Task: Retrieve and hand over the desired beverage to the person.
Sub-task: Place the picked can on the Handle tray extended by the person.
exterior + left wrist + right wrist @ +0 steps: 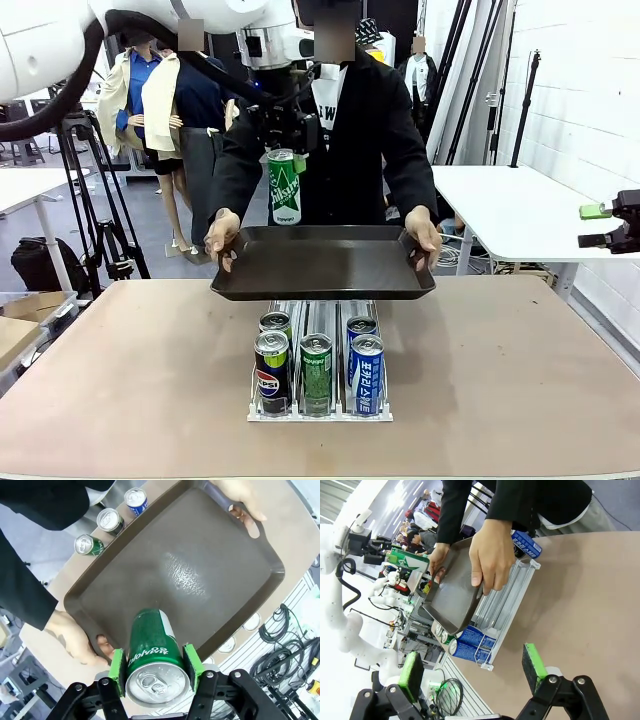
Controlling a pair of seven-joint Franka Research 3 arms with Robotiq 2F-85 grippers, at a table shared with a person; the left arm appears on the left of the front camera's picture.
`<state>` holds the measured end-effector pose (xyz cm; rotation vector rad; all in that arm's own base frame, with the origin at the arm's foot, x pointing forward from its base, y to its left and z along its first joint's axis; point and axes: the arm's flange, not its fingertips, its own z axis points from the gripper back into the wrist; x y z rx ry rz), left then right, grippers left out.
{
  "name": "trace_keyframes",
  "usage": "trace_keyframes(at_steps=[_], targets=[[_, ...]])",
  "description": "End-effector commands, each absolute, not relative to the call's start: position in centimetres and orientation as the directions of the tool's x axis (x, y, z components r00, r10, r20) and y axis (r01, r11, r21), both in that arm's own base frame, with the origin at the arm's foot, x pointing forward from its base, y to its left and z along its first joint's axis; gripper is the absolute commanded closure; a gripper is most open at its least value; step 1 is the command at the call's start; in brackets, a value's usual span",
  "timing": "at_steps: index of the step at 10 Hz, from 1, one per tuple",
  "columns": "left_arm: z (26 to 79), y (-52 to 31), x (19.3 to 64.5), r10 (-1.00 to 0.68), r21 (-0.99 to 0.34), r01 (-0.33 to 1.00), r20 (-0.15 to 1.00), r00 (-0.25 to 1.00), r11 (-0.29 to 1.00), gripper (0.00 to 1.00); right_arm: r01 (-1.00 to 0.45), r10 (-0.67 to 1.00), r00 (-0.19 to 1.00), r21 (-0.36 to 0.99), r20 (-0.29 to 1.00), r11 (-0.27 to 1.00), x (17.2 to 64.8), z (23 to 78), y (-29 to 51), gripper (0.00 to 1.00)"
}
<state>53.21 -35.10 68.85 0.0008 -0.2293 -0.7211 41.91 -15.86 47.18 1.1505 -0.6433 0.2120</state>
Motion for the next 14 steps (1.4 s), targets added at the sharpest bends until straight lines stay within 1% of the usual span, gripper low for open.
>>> trace_keyframes(at_steps=[1, 9, 14], targets=[[69.7, -36.3, 54.5, -0.642, 0.102, 0.636, 0.208, 0.738, 0.765, 1.0, -0.477, -0.17, 0.8, 0.782, 0.576, 0.401, 41.8, 47.2, -15.8, 0.0], [64.6, -37.7, 54.1, -0.669, 0.063, 0.667, 0.122, 0.733, 0.742, 1.0, -0.477, -0.17, 0.8, 0.782, 0.576, 0.401, 41.8, 47.2, -15.8, 0.0], [62.8, -37.3, 54.0, -0.662, 0.021, 0.663, 0.09, 0.744, 0.748, 1.0, -0.477, -0.17, 0.8, 0.782, 0.576, 0.401, 41.8, 47.2, -15.8, 0.0]])
